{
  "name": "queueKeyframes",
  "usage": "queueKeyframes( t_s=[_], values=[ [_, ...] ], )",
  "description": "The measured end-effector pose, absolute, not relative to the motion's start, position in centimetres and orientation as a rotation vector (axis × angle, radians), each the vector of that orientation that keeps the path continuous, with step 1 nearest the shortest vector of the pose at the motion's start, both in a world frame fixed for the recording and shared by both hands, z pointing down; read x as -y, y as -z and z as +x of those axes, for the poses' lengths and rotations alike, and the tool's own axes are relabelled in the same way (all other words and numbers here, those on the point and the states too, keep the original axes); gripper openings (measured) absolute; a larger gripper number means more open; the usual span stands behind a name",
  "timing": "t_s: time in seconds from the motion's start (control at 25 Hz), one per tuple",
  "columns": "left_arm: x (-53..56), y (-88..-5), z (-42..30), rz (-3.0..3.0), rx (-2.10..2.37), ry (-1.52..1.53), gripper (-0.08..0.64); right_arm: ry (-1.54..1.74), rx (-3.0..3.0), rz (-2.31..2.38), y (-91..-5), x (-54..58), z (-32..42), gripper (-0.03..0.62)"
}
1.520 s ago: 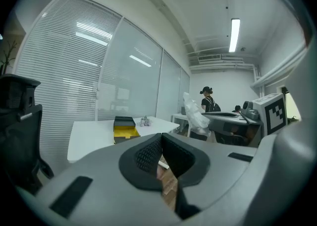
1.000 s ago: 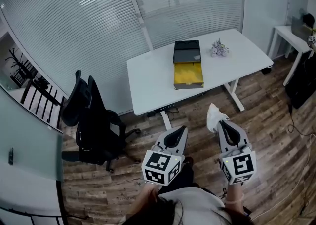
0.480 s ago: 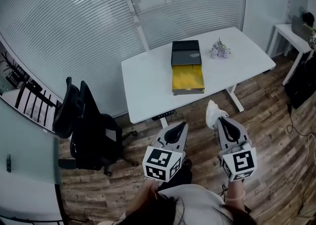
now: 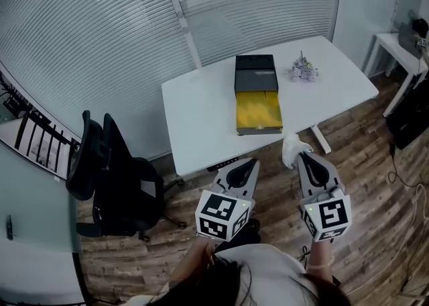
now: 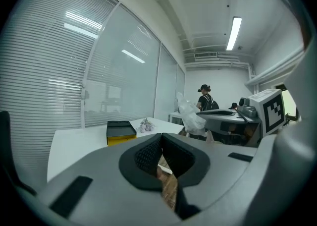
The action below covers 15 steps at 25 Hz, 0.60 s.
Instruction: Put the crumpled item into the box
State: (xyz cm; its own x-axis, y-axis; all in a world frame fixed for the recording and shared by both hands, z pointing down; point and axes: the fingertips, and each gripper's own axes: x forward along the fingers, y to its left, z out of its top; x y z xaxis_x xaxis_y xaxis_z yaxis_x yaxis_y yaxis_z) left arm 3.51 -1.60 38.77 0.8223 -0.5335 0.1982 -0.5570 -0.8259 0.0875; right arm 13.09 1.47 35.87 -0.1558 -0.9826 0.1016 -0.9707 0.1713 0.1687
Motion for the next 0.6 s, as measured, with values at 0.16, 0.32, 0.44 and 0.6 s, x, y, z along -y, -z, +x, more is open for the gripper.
queueKeyframes(
  t_s=[0.16,0.32,0.44,0.6],
  values=[
    [3.2,-38.6,3.5,2.878,0.835,-0.245,0.018,0.079,2.243,1.910,-35.8,0.3,12.9,0.029],
    [4.8,-38.7,3.2,2.870,0.821,-0.230,0.018,0.073,2.237,1.908,-35.8,2.1,12.5,0.029],
    [6.3,-38.7,2.8,2.864,0.825,-0.215,0.018,0.083,2.237,1.897,-35.7,3.6,12.1,0.029],
    [8.0,-38.8,2.0,2.859,0.828,-0.203,0.018,0.123,2.244,1.902,-35.2,5.5,11.2,0.029]
  ],
)
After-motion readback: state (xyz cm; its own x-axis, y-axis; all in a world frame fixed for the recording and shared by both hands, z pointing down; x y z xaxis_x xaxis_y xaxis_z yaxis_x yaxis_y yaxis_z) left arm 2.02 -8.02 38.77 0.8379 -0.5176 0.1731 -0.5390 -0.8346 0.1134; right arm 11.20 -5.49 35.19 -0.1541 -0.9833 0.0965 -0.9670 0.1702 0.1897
